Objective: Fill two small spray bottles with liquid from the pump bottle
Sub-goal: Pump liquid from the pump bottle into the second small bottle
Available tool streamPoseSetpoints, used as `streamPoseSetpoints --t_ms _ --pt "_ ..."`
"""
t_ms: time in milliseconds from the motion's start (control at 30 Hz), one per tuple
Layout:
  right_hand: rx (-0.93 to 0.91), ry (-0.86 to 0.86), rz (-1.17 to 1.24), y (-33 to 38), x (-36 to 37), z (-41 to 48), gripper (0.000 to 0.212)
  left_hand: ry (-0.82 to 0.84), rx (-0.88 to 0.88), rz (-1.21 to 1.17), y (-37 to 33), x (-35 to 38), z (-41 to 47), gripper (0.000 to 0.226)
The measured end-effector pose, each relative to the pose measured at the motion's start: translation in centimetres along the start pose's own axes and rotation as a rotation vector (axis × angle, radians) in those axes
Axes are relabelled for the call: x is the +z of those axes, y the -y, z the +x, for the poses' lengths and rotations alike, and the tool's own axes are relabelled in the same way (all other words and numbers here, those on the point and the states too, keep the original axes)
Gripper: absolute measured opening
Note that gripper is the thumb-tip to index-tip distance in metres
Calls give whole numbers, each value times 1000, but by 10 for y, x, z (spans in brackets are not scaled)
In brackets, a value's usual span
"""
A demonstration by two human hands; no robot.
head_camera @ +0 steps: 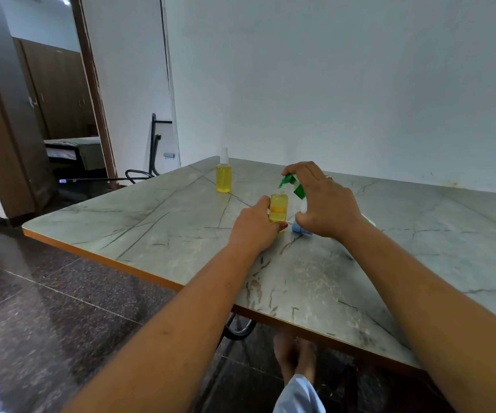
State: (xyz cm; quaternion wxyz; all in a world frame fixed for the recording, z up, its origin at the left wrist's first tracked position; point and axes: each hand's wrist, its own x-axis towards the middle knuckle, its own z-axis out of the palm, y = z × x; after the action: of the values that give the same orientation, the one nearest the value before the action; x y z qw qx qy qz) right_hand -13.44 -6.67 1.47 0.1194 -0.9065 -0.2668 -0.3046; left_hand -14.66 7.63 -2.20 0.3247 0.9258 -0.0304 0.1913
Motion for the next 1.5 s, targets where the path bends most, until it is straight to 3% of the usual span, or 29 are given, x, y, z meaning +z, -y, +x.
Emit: streamPoseSetpoints --t_ms 367,967,1267,1500 --pt "-9 -73 15 -4 2 0 79 -3 8 -15 1 0 -1 44" --pt "-2 -12 33 -4 -1 -1 80 -4 6 -6 1 1 0 46" --pt "8 -24 43 -1 -1 0 68 4 2 3 1 2 1 45" --pt "-18 -108 49 -6 1 -1 80 -5 5 -7 2 2 2 45"
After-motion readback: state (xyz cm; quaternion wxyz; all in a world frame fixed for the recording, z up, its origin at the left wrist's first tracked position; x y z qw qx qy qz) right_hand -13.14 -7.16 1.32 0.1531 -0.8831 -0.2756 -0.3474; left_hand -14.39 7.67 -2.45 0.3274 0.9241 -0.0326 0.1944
